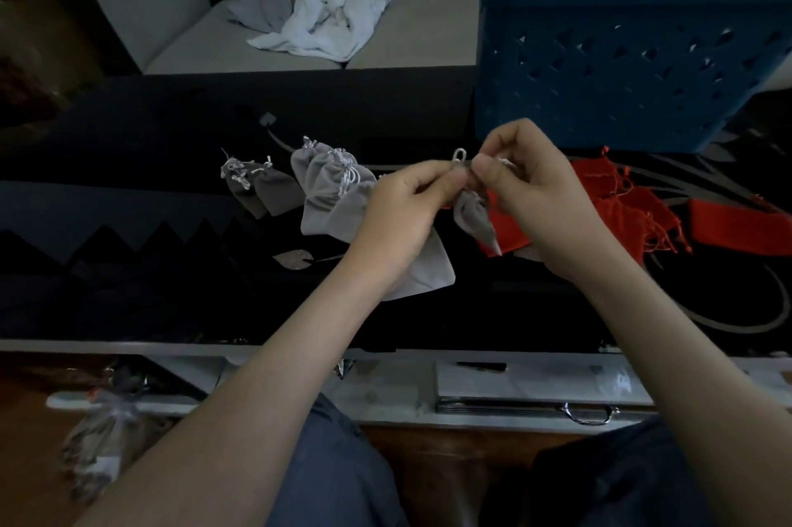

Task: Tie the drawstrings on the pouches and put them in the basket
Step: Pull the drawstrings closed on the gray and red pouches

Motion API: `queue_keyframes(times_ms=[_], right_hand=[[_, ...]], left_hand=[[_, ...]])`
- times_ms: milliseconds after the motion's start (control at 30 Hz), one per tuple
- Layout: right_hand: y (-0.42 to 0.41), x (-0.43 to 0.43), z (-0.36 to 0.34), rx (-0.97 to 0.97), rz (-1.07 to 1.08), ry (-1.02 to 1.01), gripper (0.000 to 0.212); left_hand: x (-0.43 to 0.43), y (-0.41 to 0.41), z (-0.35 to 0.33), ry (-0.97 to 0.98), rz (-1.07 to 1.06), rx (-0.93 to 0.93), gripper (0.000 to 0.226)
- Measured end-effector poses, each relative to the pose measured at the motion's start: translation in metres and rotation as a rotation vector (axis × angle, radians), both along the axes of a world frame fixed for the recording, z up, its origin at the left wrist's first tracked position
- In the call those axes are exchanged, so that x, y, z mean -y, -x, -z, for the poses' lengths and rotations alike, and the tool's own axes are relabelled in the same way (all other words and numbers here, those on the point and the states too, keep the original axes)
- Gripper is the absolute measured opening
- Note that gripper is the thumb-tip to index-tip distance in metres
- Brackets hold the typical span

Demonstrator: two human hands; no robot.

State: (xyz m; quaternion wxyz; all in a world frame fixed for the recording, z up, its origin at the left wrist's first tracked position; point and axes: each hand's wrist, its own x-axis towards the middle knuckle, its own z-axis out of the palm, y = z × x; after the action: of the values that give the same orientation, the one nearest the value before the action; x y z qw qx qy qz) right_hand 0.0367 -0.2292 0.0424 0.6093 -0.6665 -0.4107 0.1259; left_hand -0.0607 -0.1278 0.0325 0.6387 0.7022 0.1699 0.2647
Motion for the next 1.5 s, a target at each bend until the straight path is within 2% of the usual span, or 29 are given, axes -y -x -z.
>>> queue_keyframes(times_ms=[100,200,333,533,700,767,833,933,1033,1100,1167,1333,1500], right_hand=[[-0.002,0.001,0.002,0.125,0.010,0.066,0.019],[0.000,0.000,0.004,0.276,0.012,0.141,0.033],[-0.001,-0.001,0.004,0.269,0.003,0.205,0.028],[-0.003,0.004,0.004,0.310,-0.110,0.418,0.005],[-0.010,0.012,-0.004,0.445,-0.078,0.727,0.028],[-0.014,0.016,-0.003,0.406,-0.013,0.785,0.032],[-0.014,0.018,-0.002,0.187,0.005,0.695,0.036],[-0.010,0.015,-0.004,-0.301,-0.035,0.472,0.038],[-0.009,0.011,-0.001,-0.453,-0.122,0.291,0.033],[-0.005,0.010,0.001,-0.427,-0.253,0.189,0.029],[-0.001,0.008,0.004,-0.322,-0.317,0.152,0.027],[0.006,0.006,0.005,-0.079,-0.221,0.149,0.021],[0.009,0.001,0.009,-0.107,-0.114,0.120,0.018]], left_hand=[[-0.002,-0.002,0.002,0.202,0.013,0.041,0.019],[-0.006,-0.001,-0.002,0.282,0.025,0.055,0.021],[-0.006,0.001,-0.003,0.289,0.037,0.060,0.021],[-0.005,0.003,-0.003,0.289,0.014,0.020,0.019],[0.000,0.004,-0.004,0.152,-0.027,-0.048,0.013],[-0.002,0.005,-0.004,0.113,-0.047,-0.076,0.013],[-0.002,0.005,-0.004,0.082,-0.041,-0.092,0.011],[-0.001,0.005,-0.005,0.101,-0.036,-0.089,0.015],[0.002,0.003,-0.005,0.118,-0.041,-0.090,0.017],[0.004,0.003,-0.004,0.123,-0.054,-0.091,0.018],[0.003,0.002,-0.003,0.104,-0.087,-0.102,0.016],[0.000,0.001,0.004,-0.009,-0.097,-0.142,0.009],[-0.001,0.001,0.005,-0.127,-0.104,-0.143,0.019]])
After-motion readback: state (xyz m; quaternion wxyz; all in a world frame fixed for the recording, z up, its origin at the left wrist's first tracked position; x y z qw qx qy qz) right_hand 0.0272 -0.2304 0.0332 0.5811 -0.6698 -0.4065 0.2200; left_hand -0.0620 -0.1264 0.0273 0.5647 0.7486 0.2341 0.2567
